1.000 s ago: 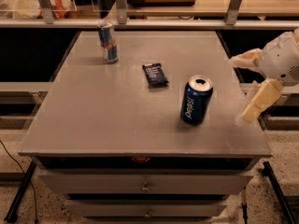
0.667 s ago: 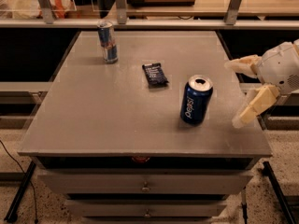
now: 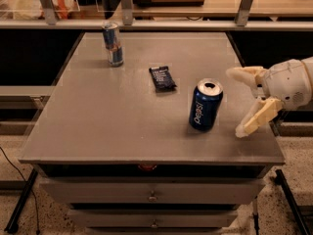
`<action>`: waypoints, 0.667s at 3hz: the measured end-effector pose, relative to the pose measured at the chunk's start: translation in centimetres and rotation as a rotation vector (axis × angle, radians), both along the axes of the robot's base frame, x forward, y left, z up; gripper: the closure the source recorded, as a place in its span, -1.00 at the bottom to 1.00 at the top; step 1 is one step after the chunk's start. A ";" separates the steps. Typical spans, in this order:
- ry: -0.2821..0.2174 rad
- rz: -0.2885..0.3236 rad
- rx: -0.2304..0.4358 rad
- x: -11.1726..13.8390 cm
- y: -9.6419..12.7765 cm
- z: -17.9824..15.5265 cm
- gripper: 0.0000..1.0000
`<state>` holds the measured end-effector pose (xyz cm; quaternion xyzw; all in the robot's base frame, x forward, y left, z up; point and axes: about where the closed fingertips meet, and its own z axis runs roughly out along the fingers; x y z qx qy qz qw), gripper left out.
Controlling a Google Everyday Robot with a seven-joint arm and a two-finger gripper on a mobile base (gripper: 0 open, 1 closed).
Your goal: Pick pepsi can
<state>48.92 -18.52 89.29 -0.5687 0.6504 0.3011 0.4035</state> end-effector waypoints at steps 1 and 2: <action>-0.026 0.034 0.084 -0.1 0.8 -0.4 -1.00; -0.039 0.072 0.148 -0.3 1.6 -0.7 -1.00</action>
Offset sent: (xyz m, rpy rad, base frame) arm -0.0066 0.0198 -0.0101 0.2287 -0.0568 0.1125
